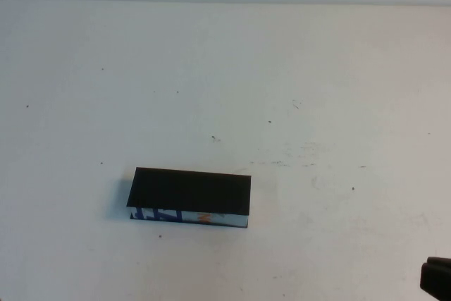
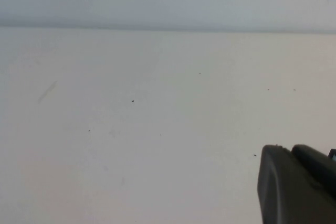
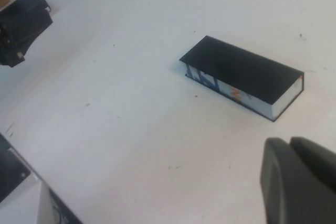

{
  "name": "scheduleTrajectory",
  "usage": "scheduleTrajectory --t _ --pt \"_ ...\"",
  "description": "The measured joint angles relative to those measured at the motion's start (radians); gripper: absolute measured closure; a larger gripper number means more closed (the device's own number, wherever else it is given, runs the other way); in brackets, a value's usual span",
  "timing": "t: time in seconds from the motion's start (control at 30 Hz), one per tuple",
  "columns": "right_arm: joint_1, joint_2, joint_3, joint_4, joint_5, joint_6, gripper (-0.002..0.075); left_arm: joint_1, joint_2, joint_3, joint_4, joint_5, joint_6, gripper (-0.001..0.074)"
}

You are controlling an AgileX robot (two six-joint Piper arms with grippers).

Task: Return glasses to glasses case

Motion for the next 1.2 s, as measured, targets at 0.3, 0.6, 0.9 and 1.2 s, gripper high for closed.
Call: scheduleTrajectory --t 0.3,0.6,0.9,1.2 --pt "0.0 -0.004 0.016 0.051 0.029 -0.005 0.0737 0.0 0.0 0.0 -0.002 -0.001 0.0 0.0738" --pt "-0.089 -0.01 0.118 -0.222 -0.207 -0.017 0.0737 0.0 0.0 0.0 -0.002 -0.003 0.0 0.0738" --pt "-0.588 -0.182 0.422 -0.157 -0.579 -0.017 0.0737 0.0 0.0 0.0 -0.004 -0.007 -0.002 0.0738" --pt "-0.646 -0.43 0.581 -0.117 -0.493 -0.017 0.0737 0.0 0.0 0.0 -0.006 -0.007 -0.002 0.0738"
